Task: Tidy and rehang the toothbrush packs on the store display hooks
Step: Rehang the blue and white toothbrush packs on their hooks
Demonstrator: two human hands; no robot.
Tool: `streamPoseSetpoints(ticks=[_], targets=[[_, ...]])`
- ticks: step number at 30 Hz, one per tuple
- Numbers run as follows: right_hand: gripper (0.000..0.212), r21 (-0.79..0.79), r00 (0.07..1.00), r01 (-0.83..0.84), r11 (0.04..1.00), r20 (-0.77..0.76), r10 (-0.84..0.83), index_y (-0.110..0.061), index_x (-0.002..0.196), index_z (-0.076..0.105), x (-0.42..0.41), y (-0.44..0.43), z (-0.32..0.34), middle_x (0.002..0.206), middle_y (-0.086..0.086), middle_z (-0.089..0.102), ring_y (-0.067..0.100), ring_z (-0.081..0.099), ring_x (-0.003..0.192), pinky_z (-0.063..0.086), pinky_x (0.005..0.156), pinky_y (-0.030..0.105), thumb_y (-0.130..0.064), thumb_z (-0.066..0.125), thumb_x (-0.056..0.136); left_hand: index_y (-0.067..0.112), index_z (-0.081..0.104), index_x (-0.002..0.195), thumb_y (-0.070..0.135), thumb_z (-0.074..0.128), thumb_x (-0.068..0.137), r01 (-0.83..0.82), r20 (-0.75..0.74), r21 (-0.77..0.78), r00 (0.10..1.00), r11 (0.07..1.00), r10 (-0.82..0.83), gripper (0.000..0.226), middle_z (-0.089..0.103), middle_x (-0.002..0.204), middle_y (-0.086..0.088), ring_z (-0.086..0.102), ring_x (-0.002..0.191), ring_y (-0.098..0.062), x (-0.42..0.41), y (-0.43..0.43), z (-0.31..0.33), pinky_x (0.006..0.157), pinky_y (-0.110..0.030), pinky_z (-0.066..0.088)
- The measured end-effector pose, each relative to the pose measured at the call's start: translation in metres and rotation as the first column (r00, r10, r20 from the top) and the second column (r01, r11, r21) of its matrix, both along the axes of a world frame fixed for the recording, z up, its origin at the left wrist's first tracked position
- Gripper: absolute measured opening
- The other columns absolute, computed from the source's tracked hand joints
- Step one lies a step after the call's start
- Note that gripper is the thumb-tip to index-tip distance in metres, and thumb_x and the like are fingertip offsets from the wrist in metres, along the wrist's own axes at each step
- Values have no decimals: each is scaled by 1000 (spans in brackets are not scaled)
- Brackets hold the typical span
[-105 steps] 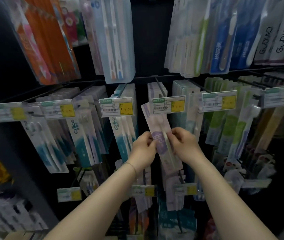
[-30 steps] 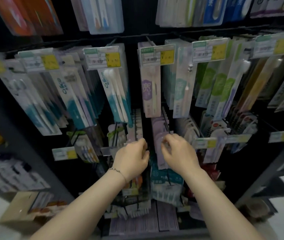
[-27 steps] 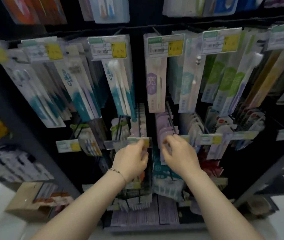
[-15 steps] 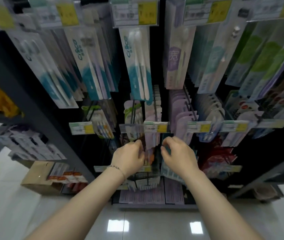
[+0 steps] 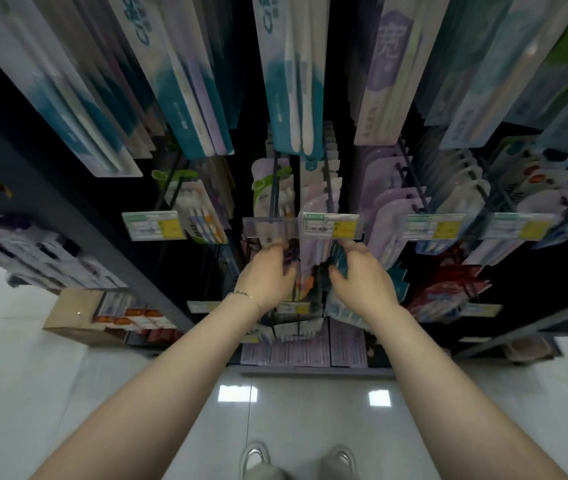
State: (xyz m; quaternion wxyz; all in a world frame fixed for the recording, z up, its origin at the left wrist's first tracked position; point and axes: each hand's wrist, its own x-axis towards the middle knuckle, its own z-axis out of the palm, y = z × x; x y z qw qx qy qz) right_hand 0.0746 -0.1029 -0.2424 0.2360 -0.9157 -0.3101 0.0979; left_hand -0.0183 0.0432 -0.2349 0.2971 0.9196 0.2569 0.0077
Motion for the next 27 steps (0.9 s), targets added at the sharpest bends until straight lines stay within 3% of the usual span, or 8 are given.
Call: streamPoseSetpoints(ticks=[6, 10, 13, 15, 19, 22, 24, 27], targets=[[49, 366, 945, 213, 906, -311, -96, -15, 140, 38, 17, 24, -23, 134, 6, 45, 23, 55, 109, 43, 86, 25, -14, 53, 94, 10, 57, 110, 28, 49, 97, -138, 132, -178, 978, 974, 163, 23, 63, 84, -10, 63, 79, -32, 26, 2, -14, 72, -38, 55], [61, 537, 896, 296, 790, -442, -35, -29, 141, 36, 21, 40, -27, 141, 1, 45, 14, 45, 128, 37, 107, 28, -10, 54, 86, 11, 63, 112, 16, 51, 96, -171, 209, -328, 946, 929, 248, 20, 66, 105, -11, 61, 99, -24, 38, 5, -16, 90, -32, 49], [60, 578, 867, 371, 727, -497, -47, -29, 137, 41, 22, 47, -21, 135, 6, 49, 17, 50, 121, 42, 103, 27, -18, 57, 81, 10, 64, 113, 6, 50, 95, -167, 257, -302, 934, 939, 249, 23, 65, 115, -13, 59, 109, -26, 44, 9, -20, 100, -40, 47], [49, 589, 835, 418, 692, -549, -37, -18, 132, 45, 23, 48, -18, 122, 5, 55, 9, 55, 103, 45, 90, 12, -3, 56, 87, 8, 63, 113, 5, 49, 95, -165, 286, -272, 927, 948, 243, 23, 64, 116, -16, 58, 111, -29, 47, 9, -23, 100, -43, 46], [40, 638, 822, 424, 643, -569, 23, -14, 123, 48, 25, 46, -17, 98, -11, 57, -4, 55, 85, 46, 79, 15, 7, 53, 89, 1, 62, 114, 1, 47, 97, -177, 325, -290, 906, 940, 271, 23, 64, 115, -16, 57, 111, -25, 47, 3, -21, 100, -31, 42], [33, 676, 882, 345, 651, -470, 21, -23, 117, 49, 21, 42, -14, 105, -7, 58, -8, 57, 93, 44, 83, 12, -15, 56, 86, 4, 63, 116, 1, 47, 97, -184, 351, -343, 885, 921, 307, 25, 61, 111, -1, 53, 108, -14, 45, -1, -19, 98, -21, 38], [39, 667, 925, 284, 689, -379, -14, -34, 116, 47, 19, 39, -13, 115, 4, 58, 6, 55, 106, 43, 90, 16, -36, 49, 77, 5, 63, 114, 0, 47, 96, -206, 335, -378, 878, 903, 341, 25, 61, 112, -1, 53, 109, -15, 44, -2, -22, 99, -23, 39], [46, 633, 950, 244, 734, -308, -51, -35, 121, 50, 19, 37, -22, 119, 9, 55, 18, 53, 111, 46, 95, 32, -36, 43, 75, 7, 65, 110, 0, 49, 94, -207, 344, -422, 864, 883, 367, 24, 65, 114, -12, 58, 111, -24, 41, -2, -26, 102, -36, 45]])
